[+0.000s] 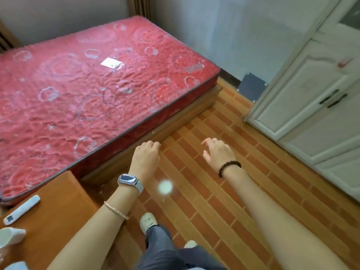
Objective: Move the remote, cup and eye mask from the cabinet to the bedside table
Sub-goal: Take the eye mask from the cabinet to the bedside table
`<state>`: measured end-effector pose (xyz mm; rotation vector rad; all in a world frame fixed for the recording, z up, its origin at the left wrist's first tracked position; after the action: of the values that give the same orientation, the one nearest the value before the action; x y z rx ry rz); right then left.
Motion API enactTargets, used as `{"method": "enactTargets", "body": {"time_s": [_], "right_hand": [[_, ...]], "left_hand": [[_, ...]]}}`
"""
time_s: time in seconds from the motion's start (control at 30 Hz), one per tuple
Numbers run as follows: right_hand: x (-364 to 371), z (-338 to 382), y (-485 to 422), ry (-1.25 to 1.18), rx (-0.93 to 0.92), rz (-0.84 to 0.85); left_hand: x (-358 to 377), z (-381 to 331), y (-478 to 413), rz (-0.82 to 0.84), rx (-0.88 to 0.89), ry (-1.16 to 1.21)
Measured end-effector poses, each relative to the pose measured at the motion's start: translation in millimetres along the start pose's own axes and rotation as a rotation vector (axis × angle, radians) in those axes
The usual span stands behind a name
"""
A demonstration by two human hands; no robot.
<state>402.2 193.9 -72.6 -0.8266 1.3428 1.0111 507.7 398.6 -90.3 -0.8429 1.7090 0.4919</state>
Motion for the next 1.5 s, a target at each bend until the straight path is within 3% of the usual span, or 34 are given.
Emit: {"method": "enactTargets", "body": {"time_s": [0.37,0.77,0.93,1.5], "right_hand": [[-1,-201,166,-0.058,0.473,-0.004],[-7,-342,302,-0.105,0.973,-0.059],[-22,-392,313,-0.146,1.057,-0.012],[-59,-536,428,-0.166,1.373,-0.217]], "left_hand": [[62,-225,-12,0.122,0.468,0.076],[135,-451,-30,0.306,0.995,0.135],[155,-527,-63,0.316,1.094,0.156],[192,-756,-54,0.383,1.401,0.139]]}}
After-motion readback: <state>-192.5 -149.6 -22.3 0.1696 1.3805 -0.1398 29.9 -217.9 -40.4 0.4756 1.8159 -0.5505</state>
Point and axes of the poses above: each hand's wrist, its own y-axis away from the middle knuckle, its own x-axis out of the palm, z = x × y, the point moved 4 cm from there along -y, towards the middle knuckle, and after that the axes turned 7 degrees about y, right-handed, at the moved point
